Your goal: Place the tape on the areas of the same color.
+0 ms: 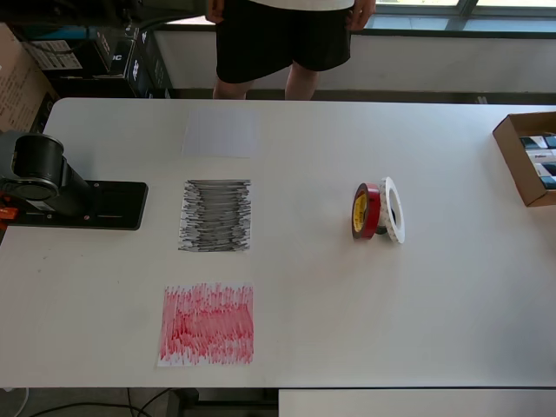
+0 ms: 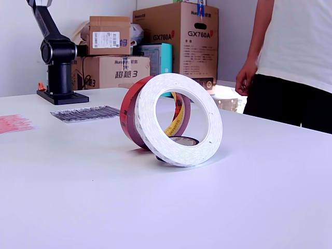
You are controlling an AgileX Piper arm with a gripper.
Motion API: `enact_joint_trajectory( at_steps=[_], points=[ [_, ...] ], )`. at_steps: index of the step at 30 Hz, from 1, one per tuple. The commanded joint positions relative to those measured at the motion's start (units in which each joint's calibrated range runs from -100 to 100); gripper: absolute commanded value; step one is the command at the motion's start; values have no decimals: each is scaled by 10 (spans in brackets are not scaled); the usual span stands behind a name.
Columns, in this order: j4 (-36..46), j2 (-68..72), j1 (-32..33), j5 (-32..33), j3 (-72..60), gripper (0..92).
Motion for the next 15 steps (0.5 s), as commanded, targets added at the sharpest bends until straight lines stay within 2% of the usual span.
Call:
enact_joint_trajectory(
  at_steps=[1, 7, 15],
  points=[
    [-123, 41, -7, -67, 82, 5],
    [-219, 42, -13, -112, 168, 5],
    [-231, 44, -14, -175, 198, 5]
  ],
)
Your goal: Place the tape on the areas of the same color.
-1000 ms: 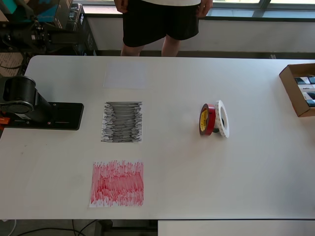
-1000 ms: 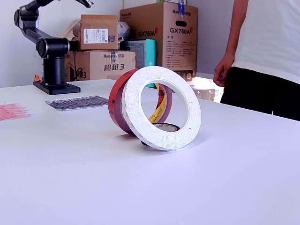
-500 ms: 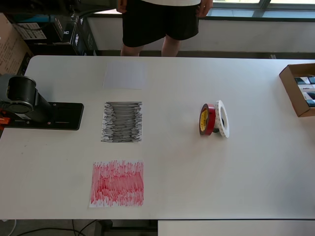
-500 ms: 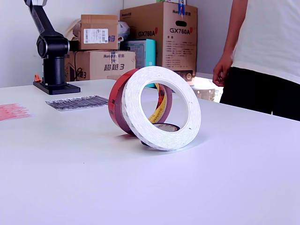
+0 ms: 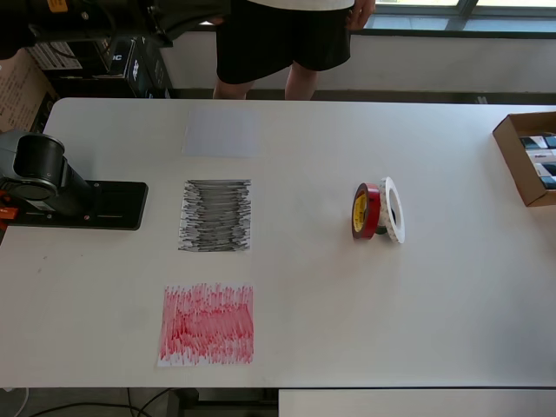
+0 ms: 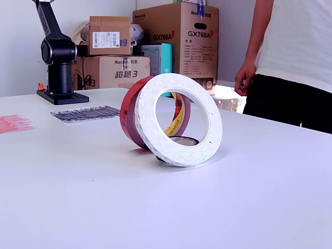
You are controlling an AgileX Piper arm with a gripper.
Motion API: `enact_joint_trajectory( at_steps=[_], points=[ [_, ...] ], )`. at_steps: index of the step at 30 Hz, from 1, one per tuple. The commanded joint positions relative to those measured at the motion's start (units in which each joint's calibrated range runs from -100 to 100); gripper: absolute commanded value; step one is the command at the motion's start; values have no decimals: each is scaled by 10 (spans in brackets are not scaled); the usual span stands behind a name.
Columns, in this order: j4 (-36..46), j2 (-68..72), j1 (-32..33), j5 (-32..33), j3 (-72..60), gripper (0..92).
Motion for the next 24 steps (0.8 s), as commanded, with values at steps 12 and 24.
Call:
enact_joint_trajectory(
  at_steps=[12, 24],
  points=[
    [-127, 136, -21, -114, 122, 5],
    [-183, 230, -62, -242, 128, 5]
  ],
)
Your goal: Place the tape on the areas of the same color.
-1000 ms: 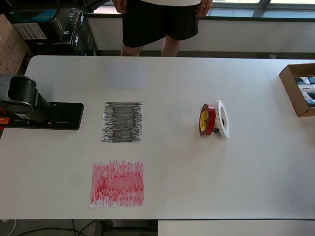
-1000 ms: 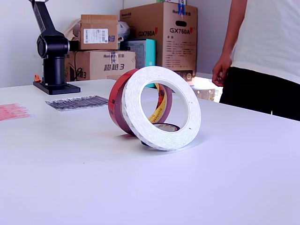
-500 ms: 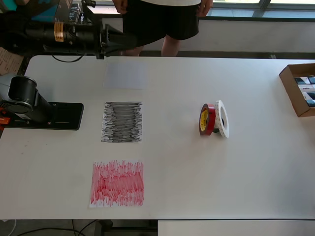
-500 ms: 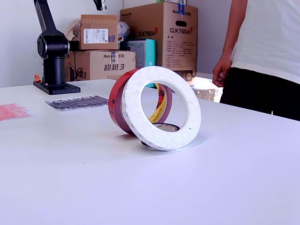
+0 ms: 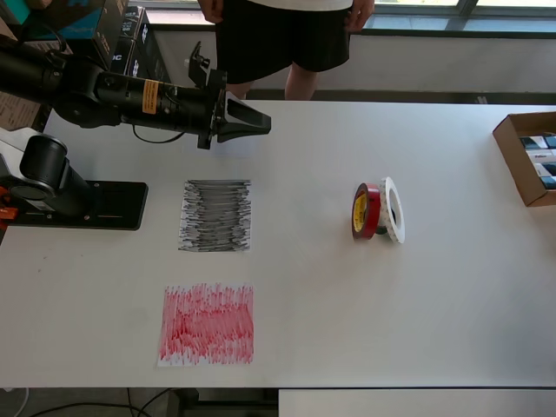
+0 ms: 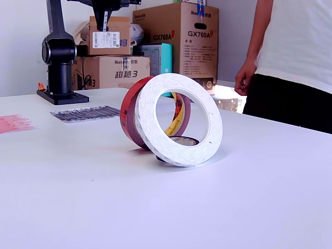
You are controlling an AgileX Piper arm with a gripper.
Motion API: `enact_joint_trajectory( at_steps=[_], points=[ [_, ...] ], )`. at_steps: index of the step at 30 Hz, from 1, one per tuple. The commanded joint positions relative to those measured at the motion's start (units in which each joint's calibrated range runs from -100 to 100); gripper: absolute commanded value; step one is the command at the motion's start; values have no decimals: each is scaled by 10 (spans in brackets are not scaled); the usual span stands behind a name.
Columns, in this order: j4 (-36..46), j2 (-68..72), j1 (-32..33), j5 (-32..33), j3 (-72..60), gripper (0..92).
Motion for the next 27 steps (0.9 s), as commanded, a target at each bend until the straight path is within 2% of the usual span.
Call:
enact_joint_trajectory(
  at_steps=[1, 11, 18, 27],
  points=[
    [-16, 30, -11, -57, -3, 5],
    [-62, 91, -35, -121, -8, 6],
    [-65, 122, -42, -180, -17, 6],
    [-65, 171, -41, -201, -84, 6]
  ],
)
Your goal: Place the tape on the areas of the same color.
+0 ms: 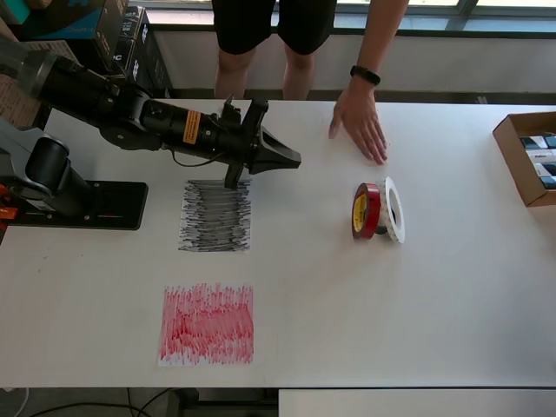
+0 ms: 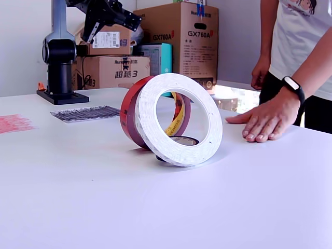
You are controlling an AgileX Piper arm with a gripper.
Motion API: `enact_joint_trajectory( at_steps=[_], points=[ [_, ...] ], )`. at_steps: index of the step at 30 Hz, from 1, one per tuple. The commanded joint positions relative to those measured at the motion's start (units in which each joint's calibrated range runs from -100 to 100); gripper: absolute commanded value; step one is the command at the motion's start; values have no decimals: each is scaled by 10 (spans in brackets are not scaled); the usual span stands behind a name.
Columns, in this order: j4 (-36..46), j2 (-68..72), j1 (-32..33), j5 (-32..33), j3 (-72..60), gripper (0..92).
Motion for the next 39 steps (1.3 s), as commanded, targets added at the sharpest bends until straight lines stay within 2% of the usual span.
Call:
enact_joint_trajectory(
  at_steps=[1, 19, 35, 39],
  points=[
    [3, 15, -3, -2, -24, 6],
    [7, 64, 0, -25, -50, 6],
    [9, 216, -5, -27, -188, 6],
    [5, 247, -6, -63, -210, 6]
  ],
)
